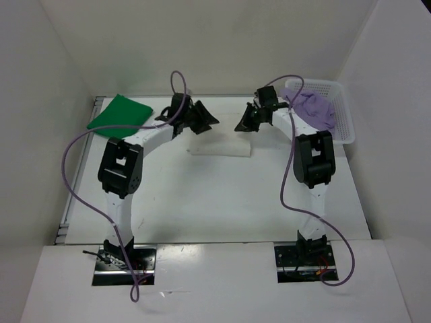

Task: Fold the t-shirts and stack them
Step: Smooth out wrinkles on the folded tshirt

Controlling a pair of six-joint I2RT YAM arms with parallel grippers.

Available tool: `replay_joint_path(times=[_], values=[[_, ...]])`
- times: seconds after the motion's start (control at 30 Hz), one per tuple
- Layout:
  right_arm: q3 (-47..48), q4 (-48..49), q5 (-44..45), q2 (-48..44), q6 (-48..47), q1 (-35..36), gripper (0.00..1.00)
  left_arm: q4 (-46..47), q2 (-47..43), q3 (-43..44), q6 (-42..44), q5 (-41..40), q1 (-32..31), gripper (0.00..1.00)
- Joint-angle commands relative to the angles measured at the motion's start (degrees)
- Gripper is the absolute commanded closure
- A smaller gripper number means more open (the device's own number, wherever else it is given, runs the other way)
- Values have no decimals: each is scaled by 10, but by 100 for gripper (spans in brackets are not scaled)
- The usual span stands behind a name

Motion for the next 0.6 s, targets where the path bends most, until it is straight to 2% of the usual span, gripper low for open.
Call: replay_joint_path(times=[0.0, 0.13, 0.33, 0.57], values=[[-76, 75, -50, -35, 7, 28, 100, 64, -10, -74, -16, 50, -29, 44], [-157, 114, -47, -34, 21, 28, 100, 74, 2, -127, -11, 43, -29, 45], [-218, 128, -22, -29, 21, 28, 100, 103, 44, -196, -6, 42, 1, 48], [-310, 145, -4, -84, 16, 28, 100, 116, -51, -335, -6, 42, 17, 48]])
